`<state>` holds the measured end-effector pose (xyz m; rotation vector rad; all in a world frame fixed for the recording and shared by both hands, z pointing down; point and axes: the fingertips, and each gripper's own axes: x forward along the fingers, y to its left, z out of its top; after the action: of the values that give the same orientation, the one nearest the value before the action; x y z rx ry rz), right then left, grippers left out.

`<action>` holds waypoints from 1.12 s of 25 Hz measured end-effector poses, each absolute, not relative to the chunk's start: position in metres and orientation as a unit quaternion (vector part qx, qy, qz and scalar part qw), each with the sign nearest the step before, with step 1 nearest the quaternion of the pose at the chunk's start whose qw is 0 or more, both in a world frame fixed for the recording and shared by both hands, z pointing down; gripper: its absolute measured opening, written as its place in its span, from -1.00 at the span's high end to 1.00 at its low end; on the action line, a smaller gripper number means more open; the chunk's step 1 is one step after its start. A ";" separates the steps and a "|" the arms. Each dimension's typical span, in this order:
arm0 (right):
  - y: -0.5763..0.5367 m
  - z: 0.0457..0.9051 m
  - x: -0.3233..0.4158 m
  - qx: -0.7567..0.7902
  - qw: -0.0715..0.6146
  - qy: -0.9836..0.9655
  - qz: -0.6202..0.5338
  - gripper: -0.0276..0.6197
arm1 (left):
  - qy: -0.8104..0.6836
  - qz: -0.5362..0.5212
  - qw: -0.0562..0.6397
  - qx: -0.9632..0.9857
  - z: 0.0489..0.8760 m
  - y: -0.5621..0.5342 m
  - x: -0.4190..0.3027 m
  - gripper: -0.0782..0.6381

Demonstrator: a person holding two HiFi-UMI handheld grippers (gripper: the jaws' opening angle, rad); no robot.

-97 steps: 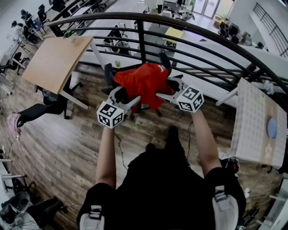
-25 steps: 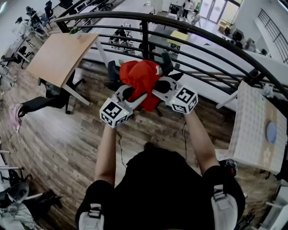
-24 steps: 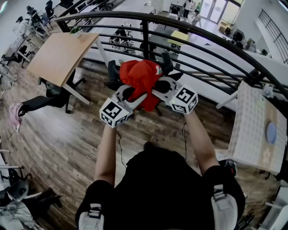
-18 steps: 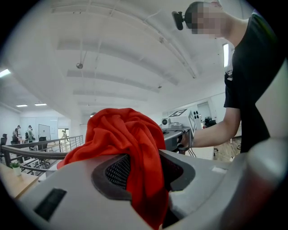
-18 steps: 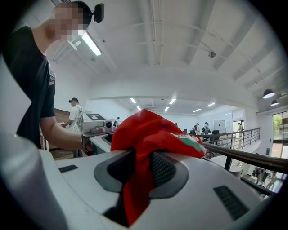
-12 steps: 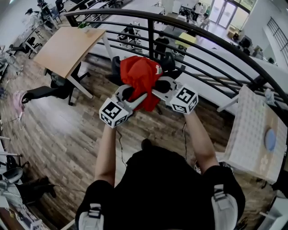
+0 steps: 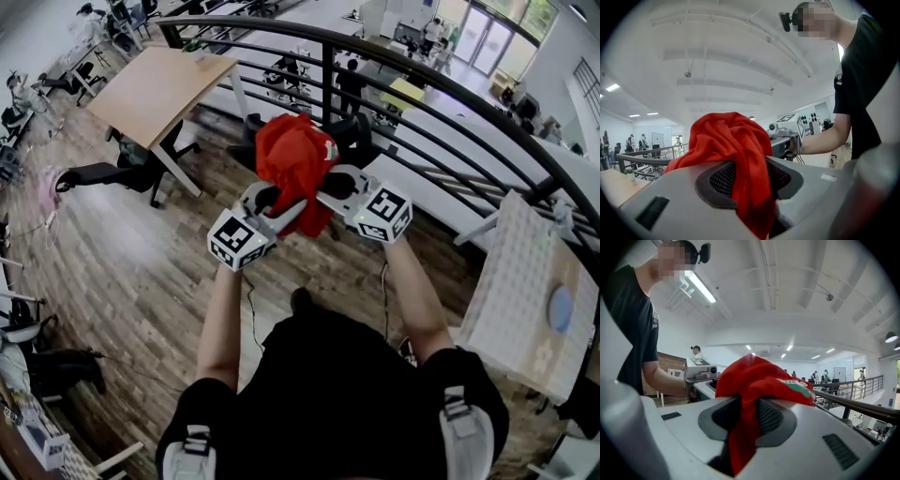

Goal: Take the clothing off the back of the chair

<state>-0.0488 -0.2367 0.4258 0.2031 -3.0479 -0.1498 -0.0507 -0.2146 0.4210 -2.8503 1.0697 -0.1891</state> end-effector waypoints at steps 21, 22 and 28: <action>-0.181 0.433 -0.011 0.026 0.030 -0.998 -0.038 0.64 | 0.382 -0.065 0.035 -0.921 0.429 -0.159 -0.011 0.34; -0.179 0.435 -0.009 0.025 0.030 -0.999 -0.035 0.64 | 0.384 -0.066 0.033 -0.921 0.431 -0.156 -0.009 0.34; -0.165 0.449 -0.001 0.022 0.036 -0.999 -0.025 0.64 | 0.390 -0.067 0.017 -0.918 0.444 -0.143 -0.002 0.34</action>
<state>-0.0006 -0.1654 0.4485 0.0682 -3.0681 -0.0774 -0.0017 -0.1431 0.4441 -2.8531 1.2123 -0.2095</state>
